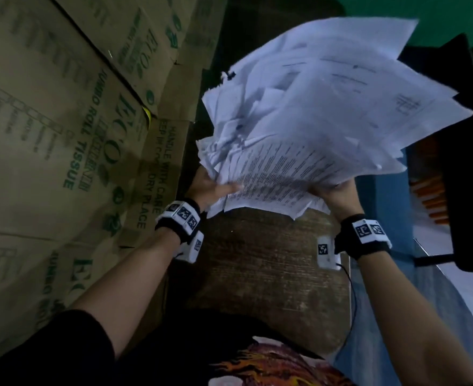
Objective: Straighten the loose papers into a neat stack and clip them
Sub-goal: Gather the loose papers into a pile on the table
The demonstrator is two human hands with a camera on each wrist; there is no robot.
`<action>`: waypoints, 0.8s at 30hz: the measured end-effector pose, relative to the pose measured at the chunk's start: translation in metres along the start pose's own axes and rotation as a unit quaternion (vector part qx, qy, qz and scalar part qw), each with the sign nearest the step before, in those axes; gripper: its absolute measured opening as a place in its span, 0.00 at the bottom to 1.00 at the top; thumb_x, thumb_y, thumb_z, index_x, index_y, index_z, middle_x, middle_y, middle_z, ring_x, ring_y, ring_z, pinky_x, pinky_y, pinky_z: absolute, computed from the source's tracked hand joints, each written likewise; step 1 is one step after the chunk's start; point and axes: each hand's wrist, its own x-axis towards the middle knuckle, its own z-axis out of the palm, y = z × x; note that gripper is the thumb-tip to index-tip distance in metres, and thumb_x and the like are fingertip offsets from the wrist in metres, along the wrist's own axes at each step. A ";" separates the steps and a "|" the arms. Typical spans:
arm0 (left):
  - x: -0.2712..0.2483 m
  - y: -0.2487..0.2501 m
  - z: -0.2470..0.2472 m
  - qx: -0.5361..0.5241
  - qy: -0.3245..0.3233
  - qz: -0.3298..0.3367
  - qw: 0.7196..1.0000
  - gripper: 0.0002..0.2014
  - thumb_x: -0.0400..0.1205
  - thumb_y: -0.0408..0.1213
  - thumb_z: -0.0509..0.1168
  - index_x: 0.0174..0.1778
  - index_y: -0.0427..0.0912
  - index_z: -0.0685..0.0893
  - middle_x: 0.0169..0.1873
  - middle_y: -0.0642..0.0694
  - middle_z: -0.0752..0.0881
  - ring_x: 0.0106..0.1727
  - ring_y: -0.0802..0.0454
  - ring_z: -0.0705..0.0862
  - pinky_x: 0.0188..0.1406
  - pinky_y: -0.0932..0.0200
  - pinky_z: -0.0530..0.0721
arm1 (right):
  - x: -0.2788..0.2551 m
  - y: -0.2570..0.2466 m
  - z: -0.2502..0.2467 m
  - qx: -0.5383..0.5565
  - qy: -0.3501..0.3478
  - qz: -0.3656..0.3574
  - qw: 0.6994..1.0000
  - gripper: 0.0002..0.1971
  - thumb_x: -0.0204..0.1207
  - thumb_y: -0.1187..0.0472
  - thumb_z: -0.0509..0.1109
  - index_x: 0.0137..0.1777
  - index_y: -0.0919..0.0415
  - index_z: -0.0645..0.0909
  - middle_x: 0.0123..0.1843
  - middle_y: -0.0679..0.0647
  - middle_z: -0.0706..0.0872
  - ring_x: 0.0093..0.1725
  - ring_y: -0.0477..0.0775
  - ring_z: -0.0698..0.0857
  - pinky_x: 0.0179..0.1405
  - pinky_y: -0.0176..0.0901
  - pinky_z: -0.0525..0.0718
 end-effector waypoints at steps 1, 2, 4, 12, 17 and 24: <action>0.002 -0.001 0.004 -0.002 0.007 -0.011 1.000 0.27 0.67 0.33 0.81 0.62 0.40 0.82 0.48 0.63 0.84 0.53 0.65 0.85 0.54 0.67 0.85 | 0.002 0.006 0.003 -0.010 0.010 0.013 1.000 0.21 0.67 0.78 0.77 0.57 0.64 0.78 0.52 0.52 0.85 0.46 0.29 0.86 0.41 0.25 0.85; 0.004 0.001 0.008 -0.012 0.028 -0.023 0.999 0.25 0.68 0.34 0.81 0.59 0.43 0.82 0.47 0.63 0.83 0.50 0.67 0.84 0.47 0.73 0.82 | 0.004 0.010 0.006 -0.011 0.028 0.024 0.999 0.22 0.67 0.74 0.79 0.59 0.66 0.78 0.54 0.54 0.85 0.47 0.31 0.86 0.42 0.26 0.85; 0.005 0.012 0.011 -0.023 0.071 -0.031 0.997 0.19 0.68 0.35 0.81 0.52 0.42 0.83 0.41 0.58 0.84 0.39 0.73 0.83 0.33 0.79 0.77 | 0.008 0.012 0.007 0.002 0.060 0.032 0.998 0.24 0.65 0.66 0.83 0.61 0.66 0.81 0.56 0.54 0.88 0.52 0.43 0.88 0.48 0.36 0.89; 0.002 -0.028 -0.017 -0.095 -0.035 -0.120 0.988 0.27 0.64 0.33 0.83 0.59 0.42 0.86 0.54 0.47 0.90 0.58 0.53 0.88 0.56 0.57 0.86 | -0.007 0.011 -0.005 0.047 -0.068 0.103 0.991 0.24 0.58 0.67 0.86 0.56 0.63 0.85 0.52 0.59 0.92 0.54 0.60 0.91 0.54 0.59 0.88; -0.007 -0.083 -0.008 -0.024 -0.043 -0.234 0.971 0.48 0.50 0.46 0.88 0.67 0.39 0.79 0.62 0.46 0.85 0.67 0.46 0.82 0.68 0.48 0.79 | -0.012 0.065 0.006 -0.032 -0.116 0.234 0.965 0.30 0.56 0.62 0.88 0.59 0.67 0.84 0.52 0.60 0.92 0.54 0.58 0.91 0.62 0.62 0.84; -0.012 -0.123 0.005 0.069 -0.017 -0.291 0.954 0.56 0.56 0.48 0.87 0.77 0.36 0.67 0.75 0.40 0.73 0.76 0.43 0.72 0.74 0.51 0.71 | -0.008 0.101 0.025 -0.257 -0.166 0.314 0.899 0.49 0.63 0.55 0.84 0.79 0.70 0.62 0.78 0.64 0.71 0.76 0.64 0.70 0.71 0.53 0.72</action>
